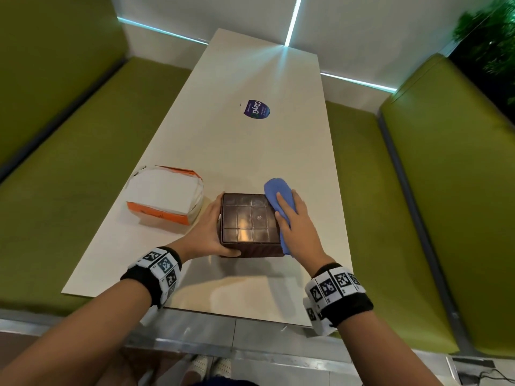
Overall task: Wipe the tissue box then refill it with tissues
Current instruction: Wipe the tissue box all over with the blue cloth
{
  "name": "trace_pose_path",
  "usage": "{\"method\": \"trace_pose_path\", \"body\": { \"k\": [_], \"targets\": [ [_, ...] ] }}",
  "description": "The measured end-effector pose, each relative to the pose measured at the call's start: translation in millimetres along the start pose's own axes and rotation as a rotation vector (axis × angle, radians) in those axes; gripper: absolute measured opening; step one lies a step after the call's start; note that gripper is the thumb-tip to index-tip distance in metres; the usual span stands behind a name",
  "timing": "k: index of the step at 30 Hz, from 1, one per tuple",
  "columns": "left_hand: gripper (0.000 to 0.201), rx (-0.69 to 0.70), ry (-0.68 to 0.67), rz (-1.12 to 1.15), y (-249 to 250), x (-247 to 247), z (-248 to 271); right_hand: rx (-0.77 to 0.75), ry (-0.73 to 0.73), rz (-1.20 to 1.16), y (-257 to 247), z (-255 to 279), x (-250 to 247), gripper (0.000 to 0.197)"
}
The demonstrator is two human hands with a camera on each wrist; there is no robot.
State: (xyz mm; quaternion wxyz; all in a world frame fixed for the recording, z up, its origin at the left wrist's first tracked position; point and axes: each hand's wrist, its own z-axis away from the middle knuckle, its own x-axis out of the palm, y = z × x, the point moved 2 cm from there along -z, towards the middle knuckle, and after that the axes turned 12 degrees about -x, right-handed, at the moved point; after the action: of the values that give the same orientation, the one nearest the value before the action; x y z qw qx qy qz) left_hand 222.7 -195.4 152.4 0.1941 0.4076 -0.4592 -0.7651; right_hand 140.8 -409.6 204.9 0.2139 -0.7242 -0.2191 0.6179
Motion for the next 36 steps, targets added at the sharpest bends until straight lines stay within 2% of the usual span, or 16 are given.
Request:
{"method": "trace_pose_path", "body": {
  "k": [3, 5, 7, 9, 10, 11, 13, 16, 17, 19, 21, 23, 26, 30, 33, 36],
  "targets": [
    [0.124, 0.045, 0.019, 0.025, 2.0, 1.2, -1.1, -0.063, -0.039, 0.230, -8.9, 15.4, 8.7, 0.048],
    [0.121, 0.059, 0.041, 0.041, -0.2, 2.1, -3.6, -0.186, 0.002, 0.397, -28.4, 32.6, 20.2, 0.046],
    [0.111, 0.040, 0.048, 0.033, -4.6, 1.6, -6.3, -0.301, 0.012, 0.388, -52.9, 38.4, 38.3, 0.046],
    [0.067, 0.028, -0.001, 0.002, -1.4, 1.4, -2.2, -0.334, -0.053, 0.339, -73.5, 25.6, 52.8, 0.046],
    [0.055, 0.027, -0.020, -0.020, 0.8, 1.9, -0.9, -0.334, -0.090, 0.324, -81.1, 14.9, 56.0, 0.046],
    [0.059, 0.027, -0.026, -0.032, 2.1, 2.2, -0.6, -0.325, -0.142, 0.321, -80.8, 1.7, 58.8, 0.046],
    [0.090, 0.030, 0.035, -0.029, 2.2, 1.2, -3.2, -0.264, -0.243, 0.341, -68.9, -26.0, 52.8, 0.048],
    [0.123, 0.030, 0.104, 0.008, -2.4, -0.8, -9.7, -0.133, -0.277, 0.458, -33.7, -49.5, 25.1, 0.051],
    [0.123, 0.029, 0.102, 0.011, -2.4, -1.0, -9.8, -0.094, -0.286, 0.470, -22.9, -48.4, 15.9, 0.051],
    [0.115, 0.027, 0.098, 0.026, 0.7, -1.4, -8.0, -0.031, -0.191, 0.404, -12.6, -29.2, 1.7, 0.049],
    [0.116, 0.025, 0.100, 0.024, 2.1, -1.2, -7.1, -0.065, 0.012, 0.415, -20.4, 0.3, -2.3, 0.043],
    [0.122, 0.006, 0.102, 0.009, -0.8, -0.3, -9.4, -0.129, 0.096, 0.492, -38.1, 25.2, 9.7, 0.041],
    [0.129, 0.018, 0.114, -0.003, -6.0, -0.1, -11.7, -0.193, 0.058, 0.458, -69.6, 35.2, 34.9, 0.042],
    [0.095, 0.083, 0.102, -0.030, 4.6, -1.4, -12.3, -0.222, -0.169, 0.413, -75.6, -4.6, 49.7, 0.052],
    [0.113, 0.037, 0.130, -0.036, 1.1, -1.7, -16.6, -0.174, -0.237, 0.441, -46.8, -40.1, 43.4, 0.060],
    [0.128, -0.016, 0.144, -0.046, 1.3, -0.4, -18.1, -0.075, -0.174, 0.464, -43.1, -53.6, 39.9, 0.048]
  ]
}}
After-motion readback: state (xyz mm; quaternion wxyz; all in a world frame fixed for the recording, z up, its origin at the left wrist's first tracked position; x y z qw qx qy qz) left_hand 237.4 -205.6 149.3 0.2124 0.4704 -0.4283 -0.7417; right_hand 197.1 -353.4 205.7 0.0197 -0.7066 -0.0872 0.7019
